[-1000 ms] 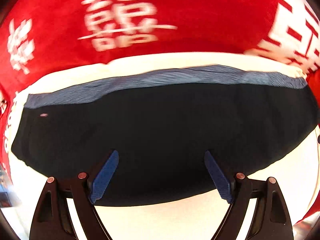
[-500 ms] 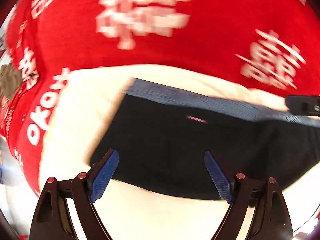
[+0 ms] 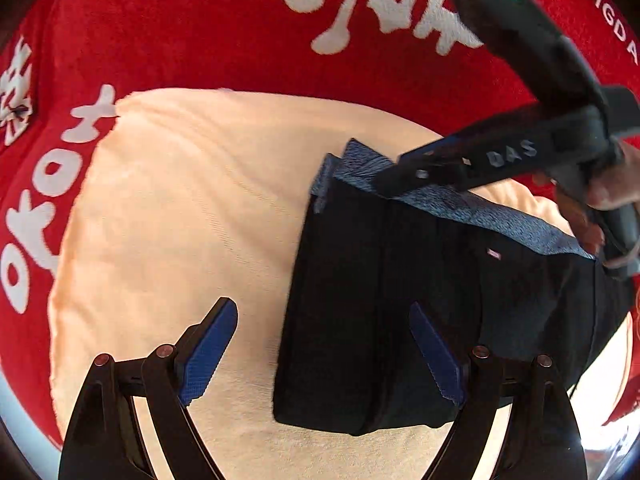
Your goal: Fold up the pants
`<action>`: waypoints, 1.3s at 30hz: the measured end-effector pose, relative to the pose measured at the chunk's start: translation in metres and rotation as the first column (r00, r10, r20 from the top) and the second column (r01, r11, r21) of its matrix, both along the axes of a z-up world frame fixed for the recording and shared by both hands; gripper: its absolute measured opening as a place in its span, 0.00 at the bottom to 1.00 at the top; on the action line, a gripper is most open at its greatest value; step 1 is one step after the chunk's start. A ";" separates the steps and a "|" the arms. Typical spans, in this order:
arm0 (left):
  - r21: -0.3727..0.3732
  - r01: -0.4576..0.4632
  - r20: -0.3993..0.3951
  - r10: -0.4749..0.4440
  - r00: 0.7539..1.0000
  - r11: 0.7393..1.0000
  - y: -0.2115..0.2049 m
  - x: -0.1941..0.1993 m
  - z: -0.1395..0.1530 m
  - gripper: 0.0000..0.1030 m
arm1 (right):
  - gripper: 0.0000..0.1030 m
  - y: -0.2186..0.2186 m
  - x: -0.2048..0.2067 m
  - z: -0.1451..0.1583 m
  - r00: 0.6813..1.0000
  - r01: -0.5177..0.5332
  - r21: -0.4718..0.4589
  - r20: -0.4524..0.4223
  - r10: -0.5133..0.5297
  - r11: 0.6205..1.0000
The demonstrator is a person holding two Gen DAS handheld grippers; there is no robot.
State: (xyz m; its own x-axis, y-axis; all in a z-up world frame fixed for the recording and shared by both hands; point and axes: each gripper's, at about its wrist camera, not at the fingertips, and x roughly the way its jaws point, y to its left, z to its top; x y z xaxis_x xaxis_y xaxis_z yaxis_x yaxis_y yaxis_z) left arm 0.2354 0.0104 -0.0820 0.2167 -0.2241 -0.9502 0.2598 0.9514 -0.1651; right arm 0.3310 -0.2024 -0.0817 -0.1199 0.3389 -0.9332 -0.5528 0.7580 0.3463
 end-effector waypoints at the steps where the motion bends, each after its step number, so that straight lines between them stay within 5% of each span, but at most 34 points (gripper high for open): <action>1: -0.009 0.006 -0.010 -0.006 1.000 1.000 -0.001 -0.001 -0.004 0.79 | 0.28 -0.001 0.001 -0.001 1.000 0.007 0.011 -0.022 -0.007 1.000; 2: -0.023 0.014 -0.018 -0.015 1.000 1.000 -0.003 -0.002 -0.007 0.70 | 0.06 -0.001 0.000 0.002 1.000 0.005 0.020 -0.027 -0.005 1.000; 3: -0.048 0.023 -0.032 -0.024 0.999 0.999 -0.004 -0.004 -0.010 0.53 | 0.05 0.000 -0.002 0.007 1.000 -0.012 0.022 -0.013 0.012 1.000; 4: -0.064 0.025 -0.033 -0.028 0.999 0.998 -0.006 -0.006 -0.010 0.50 | 0.04 0.001 -0.006 0.011 1.000 -0.028 0.027 -0.006 0.028 0.999; 10: -0.096 0.004 0.005 -0.003 1.000 0.995 0.000 -0.016 0.007 0.50 | 0.05 0.007 -0.013 0.035 0.999 -0.031 0.105 -0.016 0.032 0.994; 15: -0.006 -0.077 0.037 0.077 0.996 0.997 0.022 -0.014 0.003 0.50 | 0.05 0.025 -0.009 0.008 0.999 -0.027 0.013 0.035 0.026 1.000; 18: 0.027 -0.156 -0.024 0.157 0.987 0.987 0.035 -0.009 -0.011 0.50 | 0.17 0.026 -0.010 0.005 0.995 0.037 -0.013 0.092 -0.036 0.999; 20: 0.026 -0.183 -0.008 0.183 0.983 0.983 0.038 -0.011 -0.004 0.51 | 0.35 0.017 -0.016 0.024 0.985 0.100 -0.011 0.140 -0.097 0.995; 22: 0.066 -0.169 0.037 0.167 0.985 0.983 0.034 -0.017 0.010 0.75 | 0.40 0.000 -0.027 0.042 0.974 0.149 0.020 0.168 -0.150 0.989; 26: 0.045 -0.093 0.069 0.090 0.994 0.995 0.009 -0.024 0.035 0.76 | 0.39 -0.072 -0.065 0.069 0.925 0.343 0.063 0.149 -0.349 0.937; 29: 0.010 -0.013 0.063 0.012 0.998 1.000 -0.036 -0.018 0.035 0.76 | 0.18 -0.133 -0.097 0.066 0.880 0.460 0.062 0.101 -0.464 0.886; 31: 0.011 0.043 0.063 -0.044 0.997 0.999 -0.075 -0.010 0.027 0.76 | 0.18 -0.157 -0.107 0.054 0.860 0.502 0.024 0.094 -0.502 0.864; 39: 0.185 0.014 0.130 -0.039 0.991 0.983 -0.141 0.044 -0.036 0.76 | 0.17 -0.254 -0.114 0.006 0.696 0.716 -0.009 0.097 -0.712 0.698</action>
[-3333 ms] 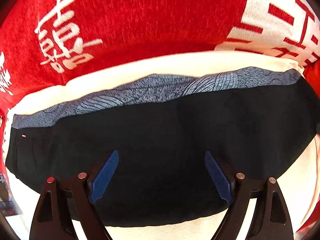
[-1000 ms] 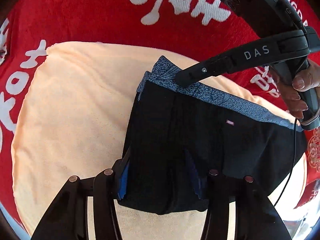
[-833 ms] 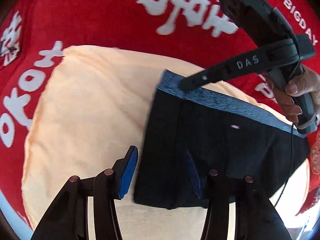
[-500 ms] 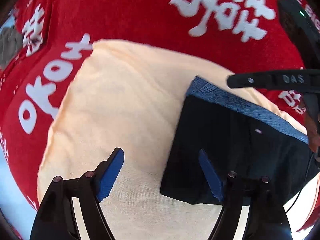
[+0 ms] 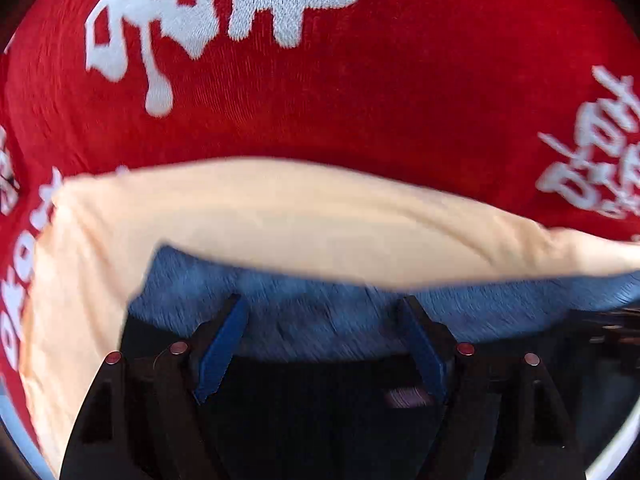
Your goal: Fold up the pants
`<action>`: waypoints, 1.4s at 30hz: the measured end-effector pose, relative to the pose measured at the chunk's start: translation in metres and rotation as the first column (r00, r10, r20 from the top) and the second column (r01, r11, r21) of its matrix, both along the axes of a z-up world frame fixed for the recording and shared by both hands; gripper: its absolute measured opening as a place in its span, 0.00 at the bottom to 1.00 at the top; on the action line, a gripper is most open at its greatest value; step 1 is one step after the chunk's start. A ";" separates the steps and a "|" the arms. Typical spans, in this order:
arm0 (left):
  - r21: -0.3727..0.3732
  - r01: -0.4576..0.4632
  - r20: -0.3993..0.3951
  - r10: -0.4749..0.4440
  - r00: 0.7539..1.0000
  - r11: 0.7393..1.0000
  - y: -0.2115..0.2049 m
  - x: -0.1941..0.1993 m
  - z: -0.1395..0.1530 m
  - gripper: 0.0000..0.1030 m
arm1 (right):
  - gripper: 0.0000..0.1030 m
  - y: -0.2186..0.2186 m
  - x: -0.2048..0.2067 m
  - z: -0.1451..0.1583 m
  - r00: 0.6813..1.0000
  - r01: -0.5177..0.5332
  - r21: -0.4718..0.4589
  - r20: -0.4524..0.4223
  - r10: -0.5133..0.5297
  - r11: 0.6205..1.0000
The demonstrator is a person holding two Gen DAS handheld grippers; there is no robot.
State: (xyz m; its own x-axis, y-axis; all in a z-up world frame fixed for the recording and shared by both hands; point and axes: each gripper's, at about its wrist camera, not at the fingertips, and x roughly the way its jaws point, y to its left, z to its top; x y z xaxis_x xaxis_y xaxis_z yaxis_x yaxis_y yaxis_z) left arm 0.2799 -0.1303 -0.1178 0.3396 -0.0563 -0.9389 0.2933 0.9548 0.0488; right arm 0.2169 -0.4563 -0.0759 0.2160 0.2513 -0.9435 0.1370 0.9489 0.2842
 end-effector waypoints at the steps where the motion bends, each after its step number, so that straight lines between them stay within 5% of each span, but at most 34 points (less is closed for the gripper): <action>1: -0.004 -0.010 -0.016 0.010 1.000 1.000 0.001 0.007 -0.002 0.76 | 0.18 -0.014 -0.002 0.004 0.999 0.037 -0.047 0.008 -0.036 0.998; 3: -0.011 -0.034 -0.036 0.033 0.999 0.999 0.005 0.012 0.004 0.76 | 0.20 -0.042 -0.013 0.016 0.994 0.110 -0.118 0.021 -0.108 0.987; 8: 0.001 0.017 -0.044 -0.017 0.999 1.000 0.006 -0.021 0.036 0.76 | 0.49 -0.076 -0.072 0.044 0.986 0.168 0.051 0.008 -0.169 0.984; 14: -0.024 0.126 -0.126 -0.128 0.984 0.992 -0.032 -0.092 0.030 0.76 | 0.49 -0.061 -0.161 0.030 0.962 0.274 0.375 -0.098 -0.256 0.886; 21: 0.077 0.282 -0.084 -0.276 0.958 0.956 -0.050 -0.123 0.007 0.86 | 0.49 -0.049 -0.181 -0.008 0.936 0.348 0.490 -0.138 -0.323 0.799; 25: 0.018 0.272 -0.086 -0.269 0.959 0.962 -0.042 -0.124 0.010 0.86 | 0.49 -0.040 -0.184 -0.012 0.943 0.333 0.500 -0.157 -0.294 0.799; 29: 0.018 0.253 -0.095 -0.250 0.963 0.967 -0.037 -0.120 0.014 0.86 | 0.49 -0.037 -0.172 -0.021 0.940 0.330 0.567 -0.127 -0.316 0.755; 30: 0.020 0.256 -0.093 -0.253 0.963 0.967 -0.037 -0.121 0.014 0.86 | 0.48 -0.043 -0.173 -0.022 0.937 0.337 0.577 -0.128 -0.325 0.744; 31: 0.024 0.264 -0.090 -0.261 0.961 0.964 -0.037 -0.122 0.014 0.86 | 0.35 -0.043 -0.169 -0.026 0.932 0.352 0.581 -0.143 -0.333 0.734; 32: 0.029 0.276 -0.088 -0.273 0.958 0.961 -0.038 -0.122 0.013 0.86 | 0.08 -0.046 -0.171 -0.025 0.928 0.366 0.562 -0.155 -0.339 0.742; 35: 0.034 0.307 -0.091 -0.303 0.949 0.951 -0.038 -0.131 0.014 0.86 | 0.08 -0.045 -0.183 -0.013 0.923 0.373 0.539 -0.133 -0.361 0.755; 37: 0.048 0.337 -0.085 -0.333 0.939 0.940 -0.036 -0.139 0.014 0.86 | 0.08 -0.039 -0.190 -0.014 0.928 0.368 0.476 -0.128 -0.351 0.799; 40: 0.114 0.394 -0.074 -0.387 0.919 0.912 -0.047 -0.160 0.011 0.86 | 0.08 -0.043 -0.199 -0.026 0.904 0.425 0.496 -0.188 -0.384 0.757; 42: 0.113 0.377 -0.104 -0.366 0.925 0.919 -0.047 -0.165 0.011 0.86 | 0.12 -0.045 -0.198 -0.015 0.920 0.391 0.475 -0.178 -0.349 0.788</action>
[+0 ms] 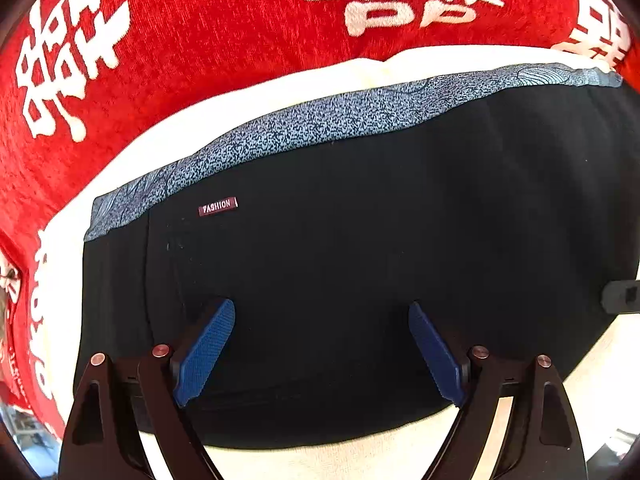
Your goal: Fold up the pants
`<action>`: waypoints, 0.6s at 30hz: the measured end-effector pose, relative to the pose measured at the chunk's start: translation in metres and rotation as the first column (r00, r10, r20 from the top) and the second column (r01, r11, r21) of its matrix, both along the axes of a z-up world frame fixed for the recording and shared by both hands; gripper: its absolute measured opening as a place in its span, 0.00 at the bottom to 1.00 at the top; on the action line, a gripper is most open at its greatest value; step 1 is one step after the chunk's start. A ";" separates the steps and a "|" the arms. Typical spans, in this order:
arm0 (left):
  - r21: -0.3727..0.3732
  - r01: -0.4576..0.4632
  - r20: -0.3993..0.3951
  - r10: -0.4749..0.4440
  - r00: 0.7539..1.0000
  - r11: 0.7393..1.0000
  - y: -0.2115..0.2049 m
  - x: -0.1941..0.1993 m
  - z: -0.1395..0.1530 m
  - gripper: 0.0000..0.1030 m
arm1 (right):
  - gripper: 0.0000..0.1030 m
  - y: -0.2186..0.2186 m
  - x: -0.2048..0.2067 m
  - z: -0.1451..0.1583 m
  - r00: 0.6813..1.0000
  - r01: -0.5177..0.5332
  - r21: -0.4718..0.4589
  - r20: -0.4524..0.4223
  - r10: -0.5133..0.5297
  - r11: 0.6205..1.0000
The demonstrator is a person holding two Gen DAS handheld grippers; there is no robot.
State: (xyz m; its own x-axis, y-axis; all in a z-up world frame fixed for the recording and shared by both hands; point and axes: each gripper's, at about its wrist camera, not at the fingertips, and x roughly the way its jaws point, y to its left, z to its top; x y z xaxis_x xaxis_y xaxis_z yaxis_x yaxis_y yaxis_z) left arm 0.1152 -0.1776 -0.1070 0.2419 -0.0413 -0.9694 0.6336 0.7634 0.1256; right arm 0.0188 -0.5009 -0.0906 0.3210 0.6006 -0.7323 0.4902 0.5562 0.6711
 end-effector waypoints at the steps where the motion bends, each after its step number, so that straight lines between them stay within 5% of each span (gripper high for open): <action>1: -0.009 -0.018 -0.015 0.018 1.000 1.000 0.000 0.001 0.003 0.86 | 0.17 -0.004 -0.001 0.009 1.000 -0.027 -0.044 0.003 0.027 0.999; 2: -0.028 -0.040 -0.034 0.039 0.999 0.999 0.000 0.002 0.007 0.86 | 0.24 -0.013 -0.002 0.023 0.998 -0.048 -0.095 0.025 0.050 0.994; 7: -0.126 -0.105 -0.074 0.096 0.993 0.986 -0.024 0.000 0.030 0.86 | 0.25 -0.063 0.010 0.057 0.993 -0.045 -0.301 0.088 0.075 0.953; 11: -0.112 -0.093 -0.093 0.082 0.992 0.989 -0.076 -0.013 0.011 0.86 | 0.20 -0.092 0.019 0.043 0.993 -0.109 -0.432 -0.007 0.117 0.895; 13: -0.101 -0.108 -0.070 0.102 0.992 0.989 -0.083 -0.022 -0.001 0.92 | 0.08 -0.107 0.006 0.038 0.996 -0.084 -0.428 -0.003 0.091 0.900; 18: -0.085 -0.143 -0.118 0.132 0.984 0.986 -0.073 -0.022 0.003 0.93 | 0.17 -0.148 -0.047 0.032 0.993 0.064 -0.398 -0.066 -0.098 0.915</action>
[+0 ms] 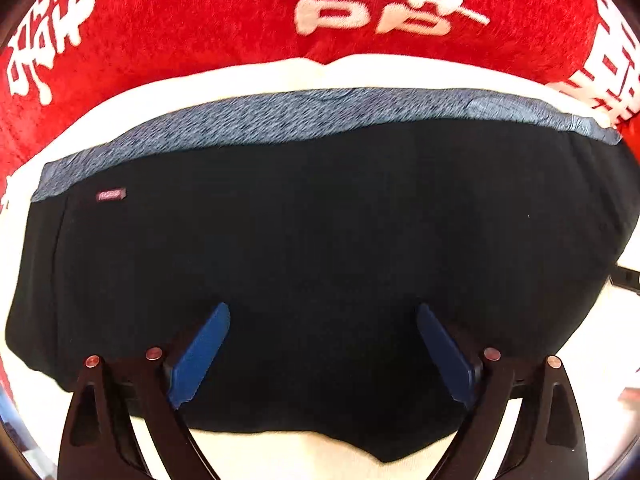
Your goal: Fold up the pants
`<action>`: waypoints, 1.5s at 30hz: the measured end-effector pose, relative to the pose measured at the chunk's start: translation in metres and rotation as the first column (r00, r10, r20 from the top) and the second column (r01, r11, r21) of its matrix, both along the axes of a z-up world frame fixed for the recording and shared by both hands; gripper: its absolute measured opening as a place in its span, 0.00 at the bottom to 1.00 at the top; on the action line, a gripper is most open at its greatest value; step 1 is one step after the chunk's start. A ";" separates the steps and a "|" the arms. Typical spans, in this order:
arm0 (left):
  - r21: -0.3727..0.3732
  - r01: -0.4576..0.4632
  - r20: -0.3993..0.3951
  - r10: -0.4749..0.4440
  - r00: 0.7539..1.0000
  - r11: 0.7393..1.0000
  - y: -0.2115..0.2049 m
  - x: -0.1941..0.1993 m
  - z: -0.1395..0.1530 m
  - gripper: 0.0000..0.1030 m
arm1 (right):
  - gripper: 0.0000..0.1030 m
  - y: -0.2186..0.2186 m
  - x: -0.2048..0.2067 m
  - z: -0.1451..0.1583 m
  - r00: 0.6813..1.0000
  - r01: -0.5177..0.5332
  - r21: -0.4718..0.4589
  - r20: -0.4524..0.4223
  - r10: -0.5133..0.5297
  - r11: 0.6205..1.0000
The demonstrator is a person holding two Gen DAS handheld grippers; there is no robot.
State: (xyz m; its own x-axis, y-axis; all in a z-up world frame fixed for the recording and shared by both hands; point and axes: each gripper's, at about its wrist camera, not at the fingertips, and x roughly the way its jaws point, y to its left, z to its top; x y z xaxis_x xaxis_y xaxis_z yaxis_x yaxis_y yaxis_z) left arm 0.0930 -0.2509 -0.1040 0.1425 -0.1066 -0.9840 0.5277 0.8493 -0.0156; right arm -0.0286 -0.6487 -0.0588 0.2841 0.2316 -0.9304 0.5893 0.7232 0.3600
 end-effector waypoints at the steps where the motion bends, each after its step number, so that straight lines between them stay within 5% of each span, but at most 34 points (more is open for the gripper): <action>1: 0.025 0.013 0.005 -0.013 1.000 1.000 -0.003 -0.001 0.003 0.93 | 0.18 -0.009 -0.010 0.002 0.999 0.036 0.034 0.025 -0.037 0.999; 7: -0.010 0.065 0.065 -0.064 0.996 0.998 -0.067 -0.005 0.036 0.93 | 0.41 -0.096 -0.052 0.033 0.964 0.248 -0.059 0.113 -0.240 0.967; 12: -0.062 0.099 0.062 -0.095 0.994 0.993 -0.158 -0.021 0.037 0.93 | 0.41 -0.184 -0.062 0.037 0.898 0.427 -0.089 0.159 -0.411 0.900; 15: -0.045 0.091 0.053 -0.088 0.995 0.995 -0.198 -0.031 0.024 0.93 | 0.40 -0.218 -0.056 0.030 0.886 0.447 -0.068 0.172 -0.431 0.892; 17: -0.008 0.074 0.042 -0.073 0.996 0.997 -0.215 -0.033 0.005 0.93 | 0.09 -0.235 -0.047 0.024 0.905 0.399 -0.021 0.171 -0.390 0.917; 21: -0.012 -0.005 0.064 0.006 0.998 1.000 -0.209 -0.041 0.002 0.94 | 0.08 -0.236 -0.048 0.031 0.944 0.282 -0.035 0.187 -0.271 0.959; 26: 0.019 -0.033 0.080 0.032 0.996 0.999 -0.202 -0.050 0.001 0.99 | 0.12 -0.238 -0.056 0.002 0.948 0.266 0.012 0.179 -0.264 0.964; 29: 0.051 -0.027 0.081 0.022 0.996 0.998 -0.212 -0.051 0.001 0.99 | 0.23 -0.233 -0.058 0.008 0.948 0.268 0.021 0.172 -0.267 0.963; 35: 0.109 -0.031 0.068 0.024 0.997 0.994 -0.230 -0.041 0.012 0.99 | 0.23 -0.202 -0.064 0.030 0.974 0.125 0.010 0.187 -0.125 0.992; 40: 0.026 -0.027 0.117 0.024 0.993 0.999 -0.272 -0.020 0.048 0.99 | 0.23 -0.190 -0.014 0.037 0.974 -0.002 -0.047 0.227 0.012 0.999; 45: 0.049 -0.009 0.132 0.002 0.991 0.999 -0.327 0.009 0.022 0.99 | 0.23 -0.193 0.032 0.018 0.979 -0.060 -0.070 0.190 0.072 0.996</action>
